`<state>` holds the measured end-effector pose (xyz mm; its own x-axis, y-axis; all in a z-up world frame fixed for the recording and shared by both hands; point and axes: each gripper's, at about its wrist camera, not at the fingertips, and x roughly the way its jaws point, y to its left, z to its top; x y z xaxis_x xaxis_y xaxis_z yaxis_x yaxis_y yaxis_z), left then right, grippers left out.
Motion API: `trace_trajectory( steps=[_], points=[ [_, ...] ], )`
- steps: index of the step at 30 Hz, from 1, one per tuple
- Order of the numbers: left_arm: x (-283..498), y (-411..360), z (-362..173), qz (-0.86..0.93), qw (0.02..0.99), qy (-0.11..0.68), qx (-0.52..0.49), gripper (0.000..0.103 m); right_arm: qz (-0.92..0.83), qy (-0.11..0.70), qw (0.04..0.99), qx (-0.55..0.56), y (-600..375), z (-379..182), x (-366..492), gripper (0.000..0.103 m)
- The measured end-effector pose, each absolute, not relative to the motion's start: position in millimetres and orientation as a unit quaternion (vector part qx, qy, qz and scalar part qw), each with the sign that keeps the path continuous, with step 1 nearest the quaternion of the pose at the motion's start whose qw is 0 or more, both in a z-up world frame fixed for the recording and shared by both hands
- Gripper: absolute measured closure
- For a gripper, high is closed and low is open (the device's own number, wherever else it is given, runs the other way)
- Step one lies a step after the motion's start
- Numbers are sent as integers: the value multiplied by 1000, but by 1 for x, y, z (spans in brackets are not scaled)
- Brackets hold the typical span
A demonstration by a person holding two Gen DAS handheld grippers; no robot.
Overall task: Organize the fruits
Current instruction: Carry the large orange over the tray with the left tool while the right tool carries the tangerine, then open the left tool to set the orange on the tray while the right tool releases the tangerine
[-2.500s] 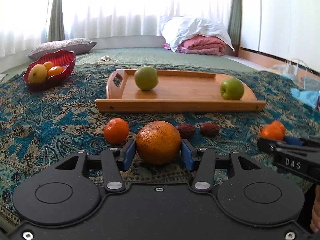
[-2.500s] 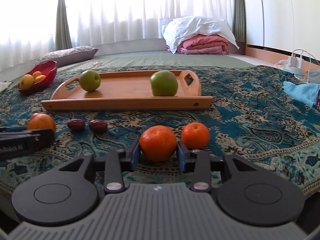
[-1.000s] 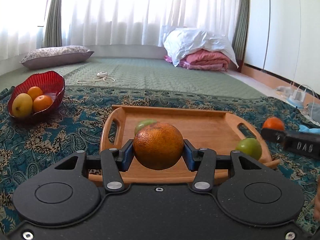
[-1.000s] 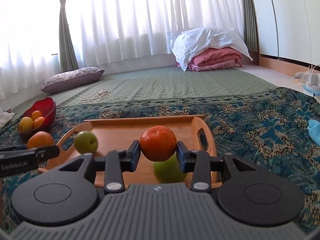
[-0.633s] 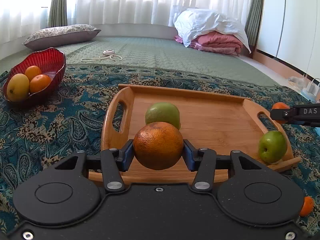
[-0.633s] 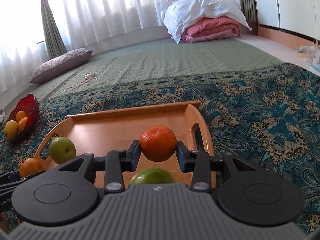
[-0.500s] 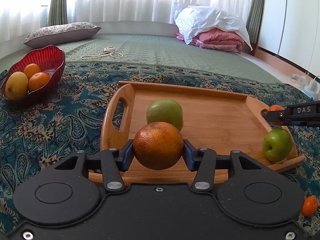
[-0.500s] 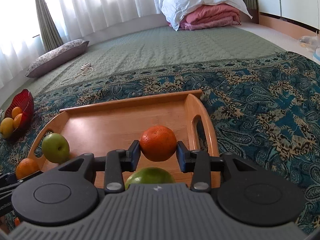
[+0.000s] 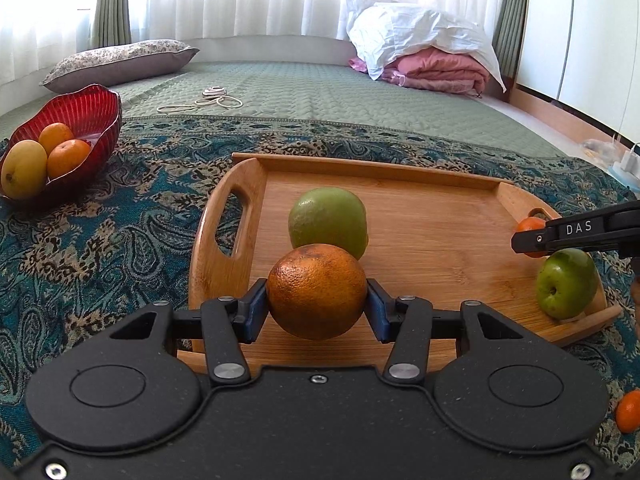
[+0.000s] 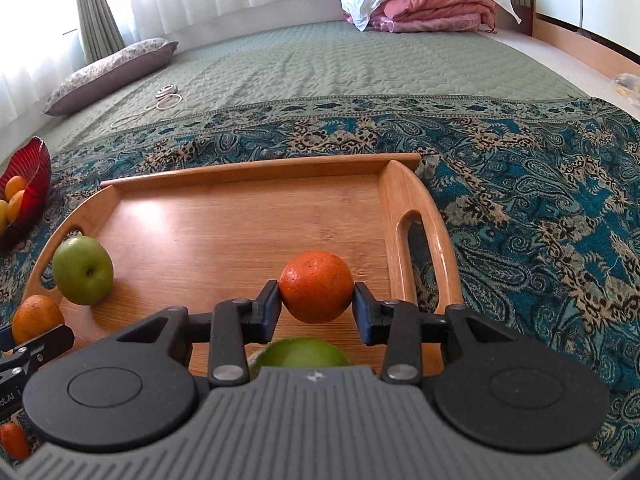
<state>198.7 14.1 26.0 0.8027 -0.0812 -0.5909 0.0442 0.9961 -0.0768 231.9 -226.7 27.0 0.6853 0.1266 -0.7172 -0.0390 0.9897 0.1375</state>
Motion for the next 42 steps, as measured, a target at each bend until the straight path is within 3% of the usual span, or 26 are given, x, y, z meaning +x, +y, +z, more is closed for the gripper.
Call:
trace_trajectory(
  steps=[33, 35, 36, 38, 42],
  points=[
    [202, 14, 19, -32, 946, 322, -25, 55, 49, 409, 909, 64, -223, 19, 237, 59],
    [201, 14, 19, -31, 946, 322, -26, 54, 49, 409, 909, 66, -224, 19, 236, 56],
    [201, 14, 19, -30, 946, 321, -25, 54, 49, 409, 909, 68, -224, 19, 236, 48],
    [199, 14, 22, -30, 949, 312, -22, 54, 50, 406, 909, 76, -226, 19, 235, 47],
    [191, 14, 30, -33, 954, 297, -13, 39, 59, 395, 911, 104, -234, 22, 229, 38]
  ],
)
